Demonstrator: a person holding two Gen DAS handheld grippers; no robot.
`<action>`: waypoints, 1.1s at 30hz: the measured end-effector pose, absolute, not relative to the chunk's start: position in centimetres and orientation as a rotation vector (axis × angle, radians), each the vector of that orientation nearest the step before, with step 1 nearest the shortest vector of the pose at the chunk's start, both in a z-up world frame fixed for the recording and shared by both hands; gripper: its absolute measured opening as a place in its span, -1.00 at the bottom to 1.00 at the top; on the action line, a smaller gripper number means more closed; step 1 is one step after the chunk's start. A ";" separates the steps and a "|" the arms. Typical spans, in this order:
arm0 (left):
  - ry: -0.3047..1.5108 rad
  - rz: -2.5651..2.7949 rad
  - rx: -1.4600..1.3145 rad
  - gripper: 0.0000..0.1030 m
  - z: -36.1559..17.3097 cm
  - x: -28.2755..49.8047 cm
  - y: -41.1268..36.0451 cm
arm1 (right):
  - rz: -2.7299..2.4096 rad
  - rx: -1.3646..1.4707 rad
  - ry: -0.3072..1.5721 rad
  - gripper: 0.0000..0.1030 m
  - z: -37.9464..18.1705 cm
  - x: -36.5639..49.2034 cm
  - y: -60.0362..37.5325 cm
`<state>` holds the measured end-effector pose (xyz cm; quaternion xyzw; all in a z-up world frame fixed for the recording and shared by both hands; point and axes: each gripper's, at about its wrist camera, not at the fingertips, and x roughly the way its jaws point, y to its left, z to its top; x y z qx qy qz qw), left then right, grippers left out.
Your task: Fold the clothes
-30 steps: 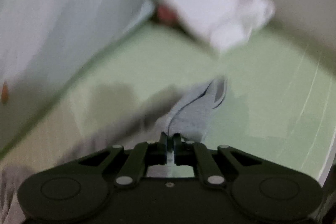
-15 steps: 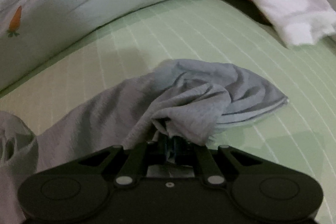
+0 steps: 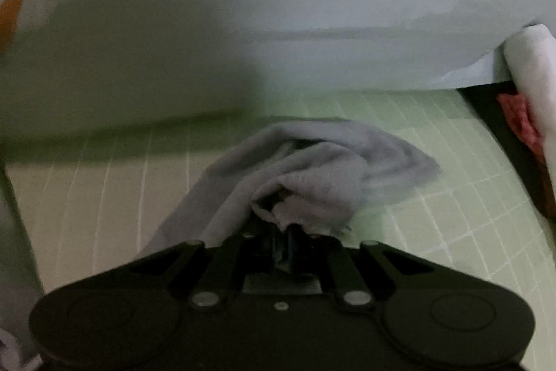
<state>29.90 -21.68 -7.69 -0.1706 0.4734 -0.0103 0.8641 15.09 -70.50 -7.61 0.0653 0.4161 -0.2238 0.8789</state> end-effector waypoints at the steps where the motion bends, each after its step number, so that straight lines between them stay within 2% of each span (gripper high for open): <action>1: 0.968 -0.006 -0.343 -0.93 -6.7 29.3 -20.8 | -0.494 0.113 0.833 -0.90 -6.4 13.9 -70.5; 5: 0.865 0.101 -0.306 -0.93 -2.4 24.6 -15.1 | -0.605 0.104 0.695 -0.90 -1.2 6.6 -71.5; 9: 0.781 0.221 -0.290 -0.93 1.4 16.8 -7.8 | -0.714 0.258 0.642 -0.90 1.7 -3.5 -74.3; 12: 0.796 0.281 -0.325 -0.93 1.1 12.6 -4.4 | -0.740 0.356 0.701 -0.90 -0.2 -8.3 -75.0; 17: 0.894 0.314 -0.417 -0.93 -2.4 8.1 -2.1 | -0.761 0.461 0.797 -0.90 -3.8 -13.3 -73.8; 23: 0.841 0.358 -0.427 -0.95 -1.2 4.5 1.2 | -0.784 0.565 0.732 -0.90 -2.6 -17.8 -71.7; 26: 0.843 0.395 -0.458 -0.95 -1.5 3.5 3.8 | -0.751 0.599 0.779 -0.89 -3.8 -18.0 -71.6; 29: 0.887 0.360 -0.446 -0.93 -2.6 3.1 4.0 | -0.737 0.626 0.827 -0.85 -5.1 -18.9 -70.0; 32: 0.915 0.304 -0.391 -0.80 -3.0 2.7 2.9 | -0.749 0.640 0.837 -0.62 -5.5 -19.9 -69.2; 33: 0.923 0.290 -0.373 -0.64 -3.0 2.6 2.6 | -0.753 0.644 0.838 -0.50 -5.6 -20.3 -68.9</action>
